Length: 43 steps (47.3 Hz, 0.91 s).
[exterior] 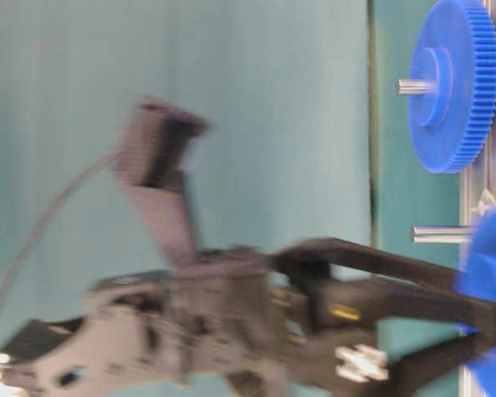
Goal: Find the location of the shaft and insert the small gear.
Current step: 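Carry the gear to the empty shaft beside the large gear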
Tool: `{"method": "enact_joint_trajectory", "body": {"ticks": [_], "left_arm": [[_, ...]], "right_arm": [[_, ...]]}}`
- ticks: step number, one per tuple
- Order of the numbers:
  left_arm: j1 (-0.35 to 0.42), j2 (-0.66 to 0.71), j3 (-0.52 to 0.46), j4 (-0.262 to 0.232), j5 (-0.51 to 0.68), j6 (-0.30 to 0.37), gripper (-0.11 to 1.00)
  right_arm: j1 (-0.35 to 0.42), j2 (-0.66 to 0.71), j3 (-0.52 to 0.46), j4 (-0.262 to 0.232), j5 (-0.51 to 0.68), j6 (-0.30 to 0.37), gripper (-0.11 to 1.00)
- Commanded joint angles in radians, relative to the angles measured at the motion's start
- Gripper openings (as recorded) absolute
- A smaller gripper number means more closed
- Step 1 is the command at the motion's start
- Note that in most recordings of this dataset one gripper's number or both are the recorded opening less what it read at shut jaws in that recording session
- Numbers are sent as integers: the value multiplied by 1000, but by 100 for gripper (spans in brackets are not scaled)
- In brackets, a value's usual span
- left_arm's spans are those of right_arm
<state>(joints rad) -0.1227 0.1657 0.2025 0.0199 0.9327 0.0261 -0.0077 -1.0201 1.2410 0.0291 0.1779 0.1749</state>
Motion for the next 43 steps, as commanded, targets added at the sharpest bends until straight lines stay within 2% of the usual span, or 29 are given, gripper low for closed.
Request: {"method": "enact_joint_trajectory", "body": {"ticks": [1,14,22,33,43], "left_arm": [[15,-60,-44,3,2,3,63],[72,-106,-94,6,44,14,63],[112,-101,-135,8,84,44,63],[130,-91,-156,8,101,98,63],[147,-83,-160,8,101,100,63]], "right_arm": [[-2,6,-11,2,-9,9,0],[-2,6,-11,2,-9,9,0],[-2,6,-11,2,-9,9,0],[-2,6,-9,2,-9,9,0],[-2,6,-9,2,-9,9,0]]}}
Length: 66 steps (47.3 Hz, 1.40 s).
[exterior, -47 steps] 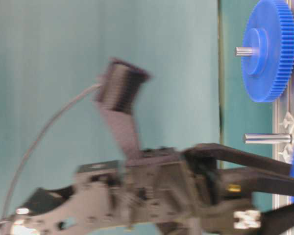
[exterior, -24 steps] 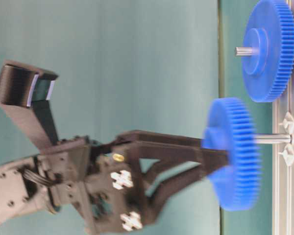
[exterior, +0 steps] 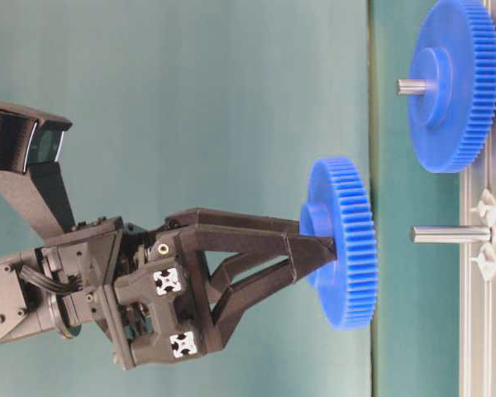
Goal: Find the location of the shaft and insert the small gear.
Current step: 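Carry the gear to the empty shaft beside the large gear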
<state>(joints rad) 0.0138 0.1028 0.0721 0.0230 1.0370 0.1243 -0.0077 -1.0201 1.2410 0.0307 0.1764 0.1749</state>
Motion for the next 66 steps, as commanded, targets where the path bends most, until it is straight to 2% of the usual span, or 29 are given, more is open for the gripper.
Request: {"method": "enact_joint_trajectory", "body": {"ticks": [1,25,46,66], "left_arm": [[11,-20,-29,5,-5,3,63],[35,21,-29,5,-8,9,63],[52,60,-35,5,-34,54,63],[55,109,-32,5,-54,57,63]], "right_arm": [[-2,6,-11,0,-8,9,0],[-2,6,-9,-3,-8,9,0],[-3,6,-5,-3,-12,9,0],[-3,5,2,-3,-12,9,0]]}}
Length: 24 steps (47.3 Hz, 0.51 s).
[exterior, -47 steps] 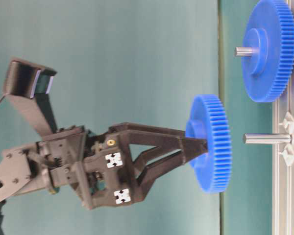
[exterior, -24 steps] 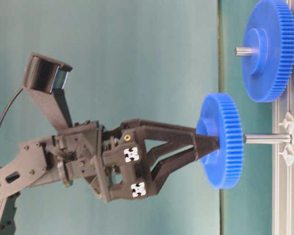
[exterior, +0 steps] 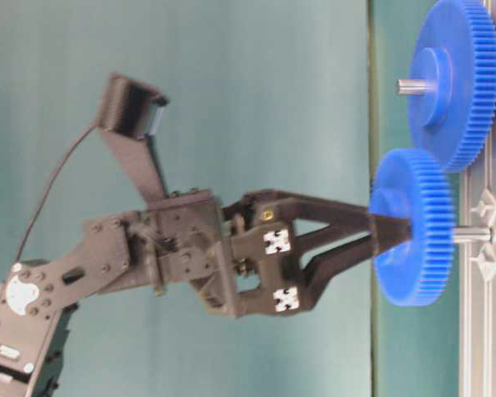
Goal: Find the location of the shaft and insert the small gear.
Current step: 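Carry the gear to the empty shaft beside the large gear, then align the gear's bore with the shaft and push it on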
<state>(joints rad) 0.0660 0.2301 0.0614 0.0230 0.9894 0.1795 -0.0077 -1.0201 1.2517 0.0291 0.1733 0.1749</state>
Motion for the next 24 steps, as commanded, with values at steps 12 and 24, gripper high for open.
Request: {"method": "enact_joint_trajectory", "body": {"ticks": [12,24], "left_arm": [[26,-25,-17,5,-2,2,63],[58,-37,3,5,2,3,63]], "right_arm": [[-3,6,-9,-2,-9,9,0],[-3,3,-9,-2,-8,9,0]]}}
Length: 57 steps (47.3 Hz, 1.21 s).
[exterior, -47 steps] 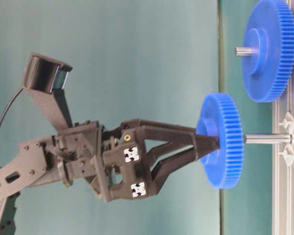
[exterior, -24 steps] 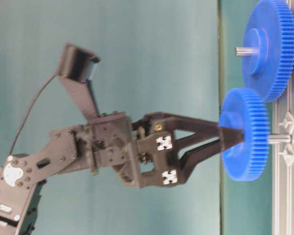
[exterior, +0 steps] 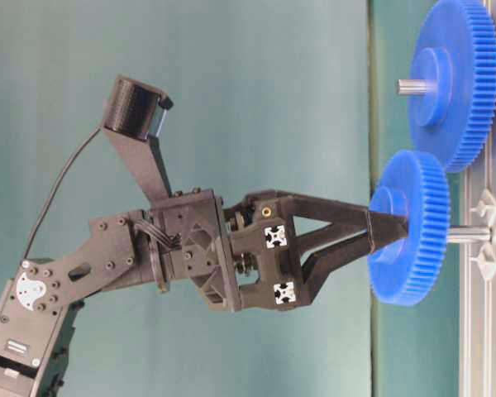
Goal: Find the location of the shaft and insert the small gear.
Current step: 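Align the gear's bore with the shaft and push it on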
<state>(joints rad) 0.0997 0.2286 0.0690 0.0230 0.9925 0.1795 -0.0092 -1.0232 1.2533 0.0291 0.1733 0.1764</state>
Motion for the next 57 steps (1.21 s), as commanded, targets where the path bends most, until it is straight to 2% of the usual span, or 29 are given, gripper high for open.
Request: {"method": "enact_joint_trajectory", "body": {"ticks": [1,17,48,57], "left_arm": [[26,-37,-2,5,-2,3,63],[29,-55,37,5,-9,-3,63],[21,-17,-35,3,2,-5,63],[37,-28,-12,5,15,-12,63]], "right_arm": [[-2,6,-11,-2,-8,8,0],[-2,2,-11,-2,-8,9,0],[-5,2,-5,-2,-8,9,0],[-5,2,-2,-2,-12,9,0]]}}
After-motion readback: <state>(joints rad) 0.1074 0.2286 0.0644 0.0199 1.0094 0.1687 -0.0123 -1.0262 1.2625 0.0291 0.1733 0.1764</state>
